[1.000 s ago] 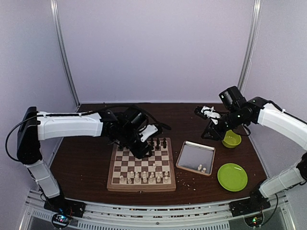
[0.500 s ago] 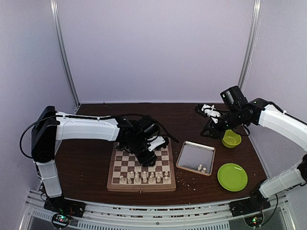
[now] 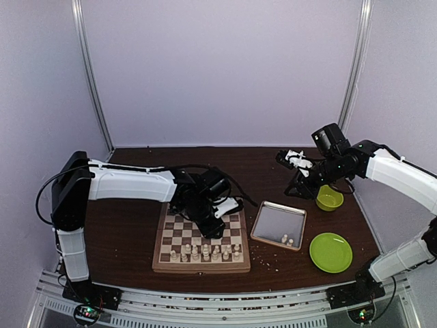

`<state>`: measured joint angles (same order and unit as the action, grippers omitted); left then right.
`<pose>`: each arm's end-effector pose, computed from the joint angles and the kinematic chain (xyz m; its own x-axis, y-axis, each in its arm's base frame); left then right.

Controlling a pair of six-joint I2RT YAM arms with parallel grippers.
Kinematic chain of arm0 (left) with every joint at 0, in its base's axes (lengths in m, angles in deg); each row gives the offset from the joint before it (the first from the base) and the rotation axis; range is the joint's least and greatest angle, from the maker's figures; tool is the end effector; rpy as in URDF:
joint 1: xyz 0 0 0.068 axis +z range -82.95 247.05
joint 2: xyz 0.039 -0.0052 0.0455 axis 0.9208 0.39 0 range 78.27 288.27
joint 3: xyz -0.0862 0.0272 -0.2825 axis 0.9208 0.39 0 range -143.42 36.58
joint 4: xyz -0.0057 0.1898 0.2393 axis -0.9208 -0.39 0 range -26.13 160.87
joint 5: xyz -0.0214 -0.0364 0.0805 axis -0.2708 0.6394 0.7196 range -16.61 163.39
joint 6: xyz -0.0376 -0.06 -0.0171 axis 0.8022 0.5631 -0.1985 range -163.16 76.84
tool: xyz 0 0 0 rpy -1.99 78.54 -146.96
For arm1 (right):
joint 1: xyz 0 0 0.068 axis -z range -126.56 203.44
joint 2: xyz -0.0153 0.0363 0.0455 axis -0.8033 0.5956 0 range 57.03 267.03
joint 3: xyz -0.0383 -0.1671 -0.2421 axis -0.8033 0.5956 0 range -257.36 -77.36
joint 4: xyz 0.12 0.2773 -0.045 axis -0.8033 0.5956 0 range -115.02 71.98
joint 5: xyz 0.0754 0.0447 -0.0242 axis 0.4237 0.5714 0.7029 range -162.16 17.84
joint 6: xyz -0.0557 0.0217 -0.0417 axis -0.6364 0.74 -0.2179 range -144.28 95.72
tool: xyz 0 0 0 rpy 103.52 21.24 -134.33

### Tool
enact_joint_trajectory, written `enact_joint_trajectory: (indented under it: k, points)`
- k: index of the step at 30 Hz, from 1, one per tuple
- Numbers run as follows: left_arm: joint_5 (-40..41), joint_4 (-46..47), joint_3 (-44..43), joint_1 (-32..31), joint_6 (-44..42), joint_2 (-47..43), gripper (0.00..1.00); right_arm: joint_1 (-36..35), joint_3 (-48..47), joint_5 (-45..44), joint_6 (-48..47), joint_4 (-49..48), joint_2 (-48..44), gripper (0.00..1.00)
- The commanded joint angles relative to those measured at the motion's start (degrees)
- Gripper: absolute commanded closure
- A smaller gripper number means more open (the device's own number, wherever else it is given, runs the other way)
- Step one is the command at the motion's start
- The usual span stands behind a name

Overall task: Set up the chess pieces on the board
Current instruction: Pick up the pawn from the chessboard.

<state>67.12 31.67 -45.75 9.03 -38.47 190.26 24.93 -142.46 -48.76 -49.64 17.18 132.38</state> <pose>0.2378 -0.3932 0.1638 -0.5631 0.7481 -0.3512 0.8207 0.5562 -0.1310 0.2729 0.1756 0.2971 -0.3507 -0.6378 -0.6857 -0.8864 0.4623 0.0234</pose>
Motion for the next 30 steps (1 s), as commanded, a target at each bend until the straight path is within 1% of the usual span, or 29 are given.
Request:
enact_joint_trajectory:
  k: [1, 4, 10, 16, 23, 26, 30]
  points:
    - [-1.0, -0.2, -1.9, -0.2, -1.0, 0.9, 0.75, 0.3, 0.2, 0.3, -0.6, 0.0, 0.5, 0.67]
    - [-1.4, -0.2, -2.3, -0.2, -1.0, 1.3, 0.8, 0.3, 0.1, 0.3, -0.5, 0.1, 0.6, 0.67]
    - [-1.6, -0.2, -2.6, -0.2, -1.2, 2.1, 0.84, 0.4, 0.1, 0.3, -0.7, 0.3, 0.8, 0.67]
    - [-1.6, -0.6, -2.8, -0.2, -1.4, 2.5, 0.85, 0.3, 0.0, 0.4, -0.7, 0.6, 0.9, 0.67]
    - [-1.3, -1.0, -2.8, -0.2, -1.6, 2.2, 0.94, 0.3, 0.1, 0.4, -0.8, 0.6, 0.9, 0.67]
    - [-0.1, -2.3, -2.8, -0.2, -1.5, 1.0, 0.97, 0.3, 0.1, 0.3, -0.9, 0.7, 1.0, 0.67]
    - [4.0, -4.9, -0.3, 0.0, -1.4, -3.2, 0.98, 0.3, 0.1, 0.4, -0.9, 0.7, 1.2, 0.67]
